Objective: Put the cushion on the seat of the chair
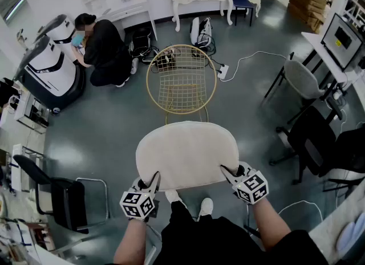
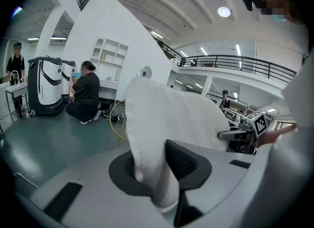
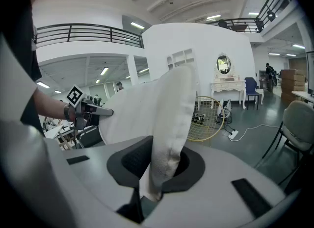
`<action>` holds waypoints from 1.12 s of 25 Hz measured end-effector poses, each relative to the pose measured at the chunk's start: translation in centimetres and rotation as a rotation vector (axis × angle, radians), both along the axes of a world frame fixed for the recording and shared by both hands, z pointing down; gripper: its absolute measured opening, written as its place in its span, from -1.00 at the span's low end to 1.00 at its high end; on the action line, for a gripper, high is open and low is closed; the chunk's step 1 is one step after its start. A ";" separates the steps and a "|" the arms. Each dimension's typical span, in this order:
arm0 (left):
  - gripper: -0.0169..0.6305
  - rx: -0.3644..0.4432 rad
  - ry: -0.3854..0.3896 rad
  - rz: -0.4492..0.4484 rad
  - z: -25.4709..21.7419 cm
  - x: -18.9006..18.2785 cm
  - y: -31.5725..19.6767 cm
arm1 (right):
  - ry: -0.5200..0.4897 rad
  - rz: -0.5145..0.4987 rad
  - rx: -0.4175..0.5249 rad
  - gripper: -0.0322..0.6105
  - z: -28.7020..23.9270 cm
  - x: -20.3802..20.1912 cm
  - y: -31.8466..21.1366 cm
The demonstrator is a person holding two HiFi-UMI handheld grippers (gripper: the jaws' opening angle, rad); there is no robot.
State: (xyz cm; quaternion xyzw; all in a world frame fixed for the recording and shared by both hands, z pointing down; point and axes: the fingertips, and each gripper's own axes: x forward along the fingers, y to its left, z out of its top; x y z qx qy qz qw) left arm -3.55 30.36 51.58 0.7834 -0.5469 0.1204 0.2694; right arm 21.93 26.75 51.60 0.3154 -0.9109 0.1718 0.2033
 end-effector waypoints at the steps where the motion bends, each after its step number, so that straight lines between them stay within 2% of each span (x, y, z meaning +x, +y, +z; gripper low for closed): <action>1: -0.64 0.000 0.000 0.000 0.1 0.0 0.1 | 0.000 0.000 0.000 -0.69 0.1 0.1 0.1; 17: -0.64 0.004 0.010 -0.008 0.3 -0.9 -0.6 | -0.002 -0.002 0.011 -0.68 0.1 -0.8 -0.5; 28: -0.64 0.001 0.019 0.014 -0.3 -4.2 -3.2 | 0.005 0.024 -0.001 -0.68 -0.5 -4.1 -2.6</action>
